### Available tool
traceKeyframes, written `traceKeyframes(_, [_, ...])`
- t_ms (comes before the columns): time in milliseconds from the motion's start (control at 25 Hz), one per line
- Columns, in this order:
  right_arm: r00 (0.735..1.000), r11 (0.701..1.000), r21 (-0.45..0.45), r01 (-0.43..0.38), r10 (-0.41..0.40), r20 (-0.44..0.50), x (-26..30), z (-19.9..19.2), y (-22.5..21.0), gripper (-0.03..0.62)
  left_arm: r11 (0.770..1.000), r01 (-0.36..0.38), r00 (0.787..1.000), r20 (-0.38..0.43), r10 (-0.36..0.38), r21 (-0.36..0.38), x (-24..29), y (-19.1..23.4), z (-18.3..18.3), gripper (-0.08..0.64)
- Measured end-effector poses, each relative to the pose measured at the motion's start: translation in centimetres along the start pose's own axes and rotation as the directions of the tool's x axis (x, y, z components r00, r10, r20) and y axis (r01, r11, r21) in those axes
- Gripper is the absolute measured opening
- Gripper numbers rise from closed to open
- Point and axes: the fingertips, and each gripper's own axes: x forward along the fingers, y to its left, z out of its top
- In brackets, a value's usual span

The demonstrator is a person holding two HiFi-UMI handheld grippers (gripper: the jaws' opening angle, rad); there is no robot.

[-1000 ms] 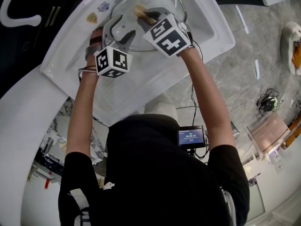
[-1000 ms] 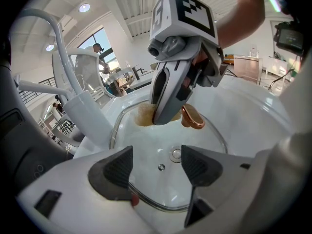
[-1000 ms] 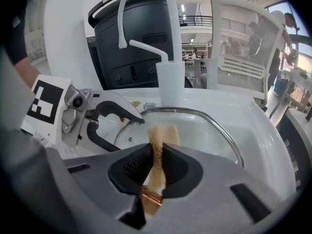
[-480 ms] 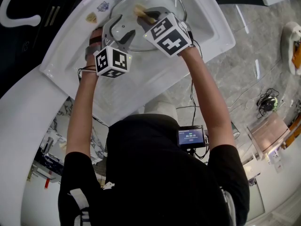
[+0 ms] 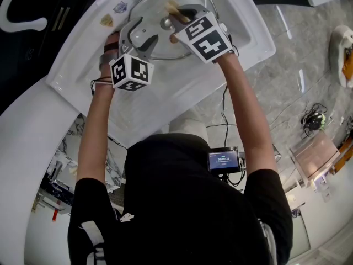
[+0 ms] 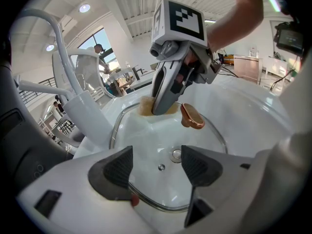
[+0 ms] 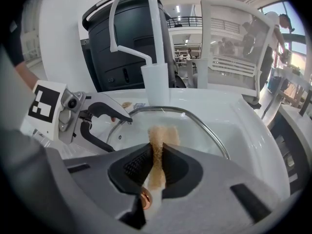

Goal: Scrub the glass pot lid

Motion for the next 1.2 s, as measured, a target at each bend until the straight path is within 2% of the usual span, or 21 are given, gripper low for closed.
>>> traceKeyframes(640, [0.998, 0.995, 0.085, 0.057, -0.057, -0.002, -1.0, -1.5, -3.0, 0.031, 1.000, 0.000, 1.000, -0.001, 0.000, 0.000, 0.0, 0.0, 0.0, 0.298])
traceKeyframes(1200, [0.994, 0.982, 0.158, 0.108, -0.102, -0.046, -1.9, -4.3, -5.0, 0.031, 1.000, -0.002, 1.000, 0.002, 0.002, 0.000, -0.1, 0.1, 0.0, 0.298])
